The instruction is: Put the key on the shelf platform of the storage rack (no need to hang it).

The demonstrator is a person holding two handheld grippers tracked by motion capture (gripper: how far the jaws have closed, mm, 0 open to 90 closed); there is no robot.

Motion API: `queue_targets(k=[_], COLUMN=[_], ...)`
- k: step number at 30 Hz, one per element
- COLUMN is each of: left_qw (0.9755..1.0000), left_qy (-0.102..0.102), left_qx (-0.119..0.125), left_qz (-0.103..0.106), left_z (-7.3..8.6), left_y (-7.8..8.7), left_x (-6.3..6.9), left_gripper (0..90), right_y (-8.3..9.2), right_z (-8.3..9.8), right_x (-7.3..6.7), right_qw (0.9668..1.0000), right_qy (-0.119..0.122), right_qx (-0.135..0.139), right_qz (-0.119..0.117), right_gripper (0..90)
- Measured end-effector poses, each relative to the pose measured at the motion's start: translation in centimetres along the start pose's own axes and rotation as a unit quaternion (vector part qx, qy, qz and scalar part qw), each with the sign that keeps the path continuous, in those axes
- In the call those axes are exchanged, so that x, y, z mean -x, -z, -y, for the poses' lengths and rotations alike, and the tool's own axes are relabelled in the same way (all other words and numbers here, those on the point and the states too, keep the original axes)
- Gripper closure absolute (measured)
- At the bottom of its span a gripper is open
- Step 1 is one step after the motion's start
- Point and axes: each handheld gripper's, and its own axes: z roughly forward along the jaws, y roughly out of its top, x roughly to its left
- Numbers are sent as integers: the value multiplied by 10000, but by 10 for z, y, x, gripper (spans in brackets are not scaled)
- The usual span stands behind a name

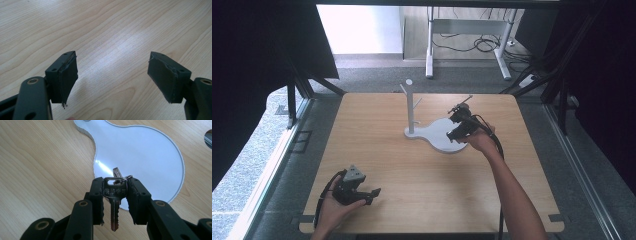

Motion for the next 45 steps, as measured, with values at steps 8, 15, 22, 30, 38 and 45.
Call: queue_targets(k=[8, 15, 22, 30, 38, 45], left_qw=[10000, 10000, 10000, 10000, 10000, 10000], left_qy=[-7, -7, -11, -23, -7, -34], left_qx=[-21, -15, -35, -33, -28, -75], left_qz=[4, 13, 5, 2, 11, 20], left_z=[0, 0, 0, 0, 0, 1], left_y=[0, 0, -1, 0, 0, -2], left_x=[0, 0, -1, -1, -1, -1], left_gripper=[243, 243, 242, 242, 242, 240], right_y=[-11, -22, -35, -50, -63, -76], right_z=[-6, -9, -14, -16, -14, -10], right_x=[4, 11, 15, 17, 21, 22], right_qw=[9999, 9998, 9996, 9994, 9992, 9989], right_qy=[-101, -170, -225, -294, -361, -417], right_qx=[-19, -54, -115, -153, -176, -221], right_qz=[-83, -69, -82, -108, -25, -16], right_gripper=[675, 676, 675, 675, 676, 675])
